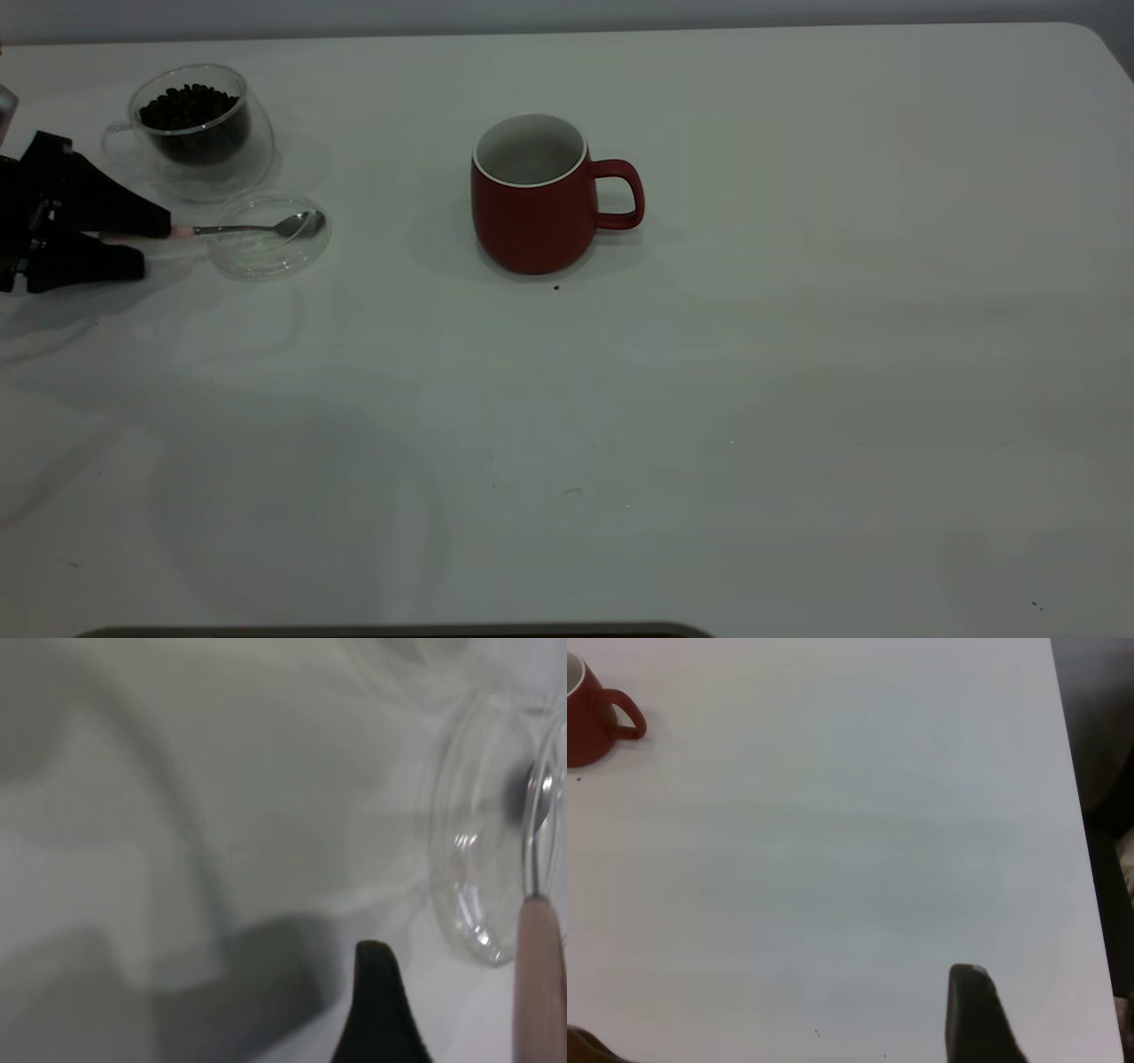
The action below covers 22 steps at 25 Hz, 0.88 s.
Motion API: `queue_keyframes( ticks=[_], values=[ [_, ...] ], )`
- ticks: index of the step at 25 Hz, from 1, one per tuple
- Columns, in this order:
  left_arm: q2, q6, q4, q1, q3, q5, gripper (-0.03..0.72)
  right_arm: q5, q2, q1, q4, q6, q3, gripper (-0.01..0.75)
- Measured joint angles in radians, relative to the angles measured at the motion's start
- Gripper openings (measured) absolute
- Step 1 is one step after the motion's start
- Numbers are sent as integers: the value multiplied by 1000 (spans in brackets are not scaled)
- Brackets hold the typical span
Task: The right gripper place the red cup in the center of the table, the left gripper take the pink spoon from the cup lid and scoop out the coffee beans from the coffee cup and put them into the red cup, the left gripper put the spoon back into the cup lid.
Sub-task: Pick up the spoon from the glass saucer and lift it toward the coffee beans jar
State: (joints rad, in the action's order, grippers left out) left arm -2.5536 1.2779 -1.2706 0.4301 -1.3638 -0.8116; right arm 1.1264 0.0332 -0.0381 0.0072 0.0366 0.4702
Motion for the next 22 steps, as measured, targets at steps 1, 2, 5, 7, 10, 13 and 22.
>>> queue_keyframes(
  ticks=[1, 2, 5, 7, 10, 13, 22],
  values=[
    [0, 0, -3, 0, 0, 0, 565, 0, 0, 0, 0, 0, 0, 426],
    [0, 0, -4, 0, 0, 0, 546, 0, 0, 0, 0, 0, 0, 426],
    [0, 0, -6, 0, 0, -4, 464, 0, 0, 0, 0, 0, 0, 426],
    [0, 0, -7, 0, 0, -10, 393, 0, 0, 0, 0, 0, 0, 426],
    [0, 0, -9, 0, 0, -28, 289, 0, 0, 0, 0, 0, 0, 426],
    [0, 0, -17, 3, 0, -60, 190, 0, 0, 0, 0, 0, 0, 426],
    [46, -62, 28, 22, -1, -119, 121, 0, 0, 0, 0, 0, 0, 426]
  ],
)
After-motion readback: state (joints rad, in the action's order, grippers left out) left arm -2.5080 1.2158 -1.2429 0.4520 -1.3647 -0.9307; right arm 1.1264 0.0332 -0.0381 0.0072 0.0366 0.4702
